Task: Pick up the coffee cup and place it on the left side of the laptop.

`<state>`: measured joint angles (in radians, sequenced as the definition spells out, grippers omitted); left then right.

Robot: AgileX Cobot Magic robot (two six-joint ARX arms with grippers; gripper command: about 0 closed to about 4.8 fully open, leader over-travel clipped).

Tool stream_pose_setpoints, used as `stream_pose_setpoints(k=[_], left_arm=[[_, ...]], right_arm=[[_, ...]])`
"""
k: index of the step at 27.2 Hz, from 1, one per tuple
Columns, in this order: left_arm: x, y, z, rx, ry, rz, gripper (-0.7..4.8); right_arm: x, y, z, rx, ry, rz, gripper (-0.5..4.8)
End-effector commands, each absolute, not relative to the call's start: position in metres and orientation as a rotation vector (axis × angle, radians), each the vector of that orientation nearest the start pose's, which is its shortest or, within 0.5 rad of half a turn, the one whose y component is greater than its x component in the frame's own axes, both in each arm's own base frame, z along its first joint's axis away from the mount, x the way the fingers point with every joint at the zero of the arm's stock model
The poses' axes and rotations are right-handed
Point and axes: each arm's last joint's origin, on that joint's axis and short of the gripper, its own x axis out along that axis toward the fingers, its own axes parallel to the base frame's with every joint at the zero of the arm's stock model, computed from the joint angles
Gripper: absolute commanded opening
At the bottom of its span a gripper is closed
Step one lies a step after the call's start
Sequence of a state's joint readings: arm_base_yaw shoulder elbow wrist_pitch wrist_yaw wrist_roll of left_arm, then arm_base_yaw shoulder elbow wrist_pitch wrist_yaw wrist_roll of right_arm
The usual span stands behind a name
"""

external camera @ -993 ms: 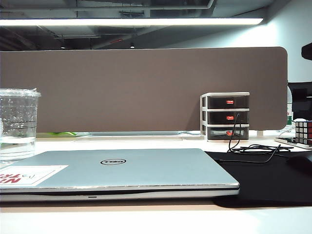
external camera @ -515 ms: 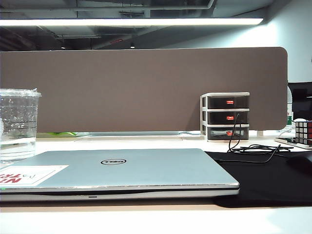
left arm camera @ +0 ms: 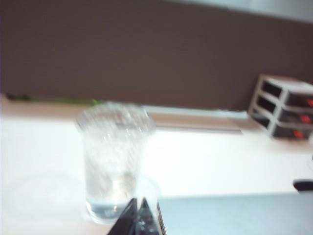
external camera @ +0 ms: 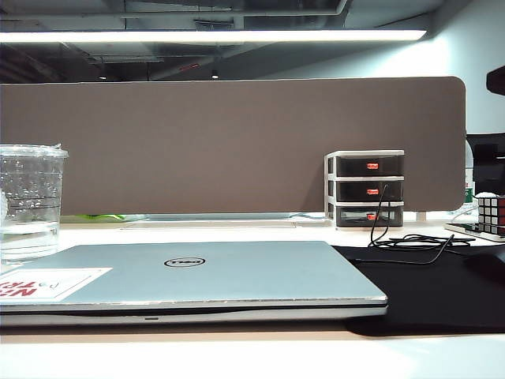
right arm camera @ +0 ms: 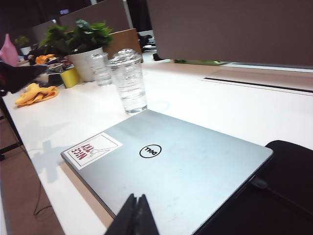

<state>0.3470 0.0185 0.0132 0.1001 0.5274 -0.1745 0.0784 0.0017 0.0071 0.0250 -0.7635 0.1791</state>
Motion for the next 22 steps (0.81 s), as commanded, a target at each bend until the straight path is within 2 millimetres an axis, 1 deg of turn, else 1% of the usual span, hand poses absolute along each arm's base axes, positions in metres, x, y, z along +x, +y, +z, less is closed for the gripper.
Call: stream_pose_setpoints(k=[1, 3, 8, 12, 15, 20, 22], left_arm=[[0.091, 0.018, 0.18, -0.117, -0.087, -0.172, -0.06], [0.092, 0.019, 0.178, -0.125, -0.077, -0.14, -0.06], [0.092, 0.021, 0.175, -0.14, -0.058, -0.081, -0.06], [0.094, 0.016, 0.172, -0.149, -0.04, -0.094, -0.06], [0.096, 0.009, 0.169, -0.145, -0.029, -0.119, -0.06], [0.097, 0.0, 0.17, -0.09, -0.041, -0.138, -0.06], [0.097, -0.005, 0.17, -0.043, -0.045, -0.154, -0.06]], right_arm=[[0.088, 0.027, 0.168, 0.156, 0.036, 0.821, -0.02], [0.089, 0.026, 0.168, 0.154, 0.03, 0.775, -0.02], [0.093, 0.02, 0.168, 0.097, -0.01, 0.511, -0.02], [0.096, 0.016, 0.168, 0.053, -0.028, 0.334, -0.02], [0.096, 0.014, 0.168, 0.02, -0.034, 0.26, -0.02], [0.097, 0.011, 0.168, 0.017, -0.036, 0.182, -0.02], [0.097, 0.011, 0.168, 0.018, -0.037, 0.162, -0.02]])
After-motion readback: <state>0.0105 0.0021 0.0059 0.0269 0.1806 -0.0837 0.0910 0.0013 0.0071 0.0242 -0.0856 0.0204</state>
